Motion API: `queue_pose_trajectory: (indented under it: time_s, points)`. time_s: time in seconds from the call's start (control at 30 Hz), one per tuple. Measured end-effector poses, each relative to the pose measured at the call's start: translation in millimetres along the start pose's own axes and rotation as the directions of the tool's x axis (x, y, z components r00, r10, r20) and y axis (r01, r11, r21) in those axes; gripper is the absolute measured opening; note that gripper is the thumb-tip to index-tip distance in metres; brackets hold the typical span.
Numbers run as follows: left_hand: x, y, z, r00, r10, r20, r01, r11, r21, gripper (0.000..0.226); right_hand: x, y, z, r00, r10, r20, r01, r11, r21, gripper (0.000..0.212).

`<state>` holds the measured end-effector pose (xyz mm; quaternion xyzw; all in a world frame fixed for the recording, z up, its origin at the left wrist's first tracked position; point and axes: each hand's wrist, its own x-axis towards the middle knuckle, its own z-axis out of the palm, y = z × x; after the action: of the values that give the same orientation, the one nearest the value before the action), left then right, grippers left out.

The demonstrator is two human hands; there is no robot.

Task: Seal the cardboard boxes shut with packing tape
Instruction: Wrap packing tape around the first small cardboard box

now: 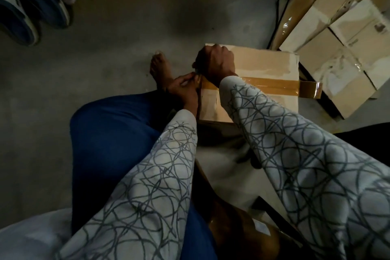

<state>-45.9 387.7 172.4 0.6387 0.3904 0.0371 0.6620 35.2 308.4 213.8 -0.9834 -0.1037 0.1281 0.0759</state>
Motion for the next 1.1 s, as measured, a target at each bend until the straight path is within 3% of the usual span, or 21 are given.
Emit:
queue_pose_trajectory:
  time_s: [0.07, 0.13, 0.27, 0.43, 0.57, 0.63, 0.7, 0.77, 0.8, 0.87, 0.93, 1.03, 1.1]
  points:
    - [-2.0, -4.0, 5.8, 0.967, 0.197, -0.164, -0.197, 0.98, 0.015, 0.019, 0.4, -1.3, 1.6, 0.995, 0.094, -0.038, -0.093, 0.995, 0.035, 0.039]
    - [-5.7, -11.2, 7.9, 0.915, 0.285, -0.285, -0.262, 0.958, 0.116, 0.018, 0.1, -2.1, 1.6, 0.973, 0.223, -0.055, -0.216, 0.97, 0.116, 0.037]
    - [-2.6, -20.0, 6.9, 0.96, 0.193, -0.205, -0.183, 0.981, 0.068, 0.011, -4.6, 3.8, 3.6, 0.91, 0.409, -0.069, -0.369, 0.874, 0.317, 0.036]
    - [-5.7, -3.6, 10.0, 0.976, 0.16, -0.15, -0.146, 0.985, 0.095, 0.009, -18.6, 6.3, 12.8, 0.919, 0.373, -0.129, -0.274, 0.837, 0.474, 0.025]
    - [-2.5, 5.2, 13.6, 0.98, 0.162, -0.113, -0.144, 0.977, 0.158, 0.008, -24.3, 3.4, 13.7, 0.879, 0.465, -0.103, -0.29, 0.693, 0.66, 0.023]
    - [-3.9, 10.1, 13.9, 0.977, 0.163, -0.138, -0.138, 0.975, 0.172, 0.01, -22.7, 1.3, 9.8, 0.863, 0.503, -0.046, -0.342, 0.649, 0.679, 0.022]
    - [-5.2, 9.3, 11.5, 0.965, 0.131, -0.228, -0.105, 0.987, 0.126, 0.013, -16.6, 7.8, 5.2, 0.803, 0.596, 0.001, -0.398, 0.534, 0.746, 0.021]
    - [-8.4, 7.1, 8.5, 0.957, 0.014, -0.291, -0.002, 0.999, 0.039, 0.018, -11.1, 21.5, -2.8, 0.732, 0.677, 0.072, -0.451, 0.402, 0.797, 0.011]
    - [-8.8, 6.7, 6.9, 0.954, -0.052, -0.297, 0.053, 0.999, -0.005, 0.021, -10.5, 29.6, -5.9, 0.732, 0.677, 0.078, -0.464, 0.412, 0.784, 0.013]
    - [-8.5, 10.6, 4.9, 0.959, -0.107, -0.263, 0.094, 0.994, -0.062, 0.021, -12.6, 42.1, -10.6, 0.788, 0.614, 0.043, -0.424, 0.492, 0.76, 0.027]
    - [-4.4, 15.3, 2.6, 0.983, -0.046, -0.178, 0.043, 0.999, -0.018, 0.017, -23.8, 49.5, -11.9, 0.829, 0.558, -0.014, -0.334, 0.516, 0.788, 0.033]
    - [15.5, 20.9, 0.9, 0.997, 0.072, -0.035, -0.067, 0.99, 0.127, 0.009, -56.7, 55.5, -4.6, 0.842, 0.53, -0.1, -0.145, 0.402, 0.904, 0.024]
    - [43.2, 9.8, 0.3, 0.993, 0.118, -0.026, -0.107, 0.963, 0.249, 0.009, -87.8, 61.7, 13.9, 0.81, 0.581, -0.085, -0.138, 0.328, 0.935, 0.022]
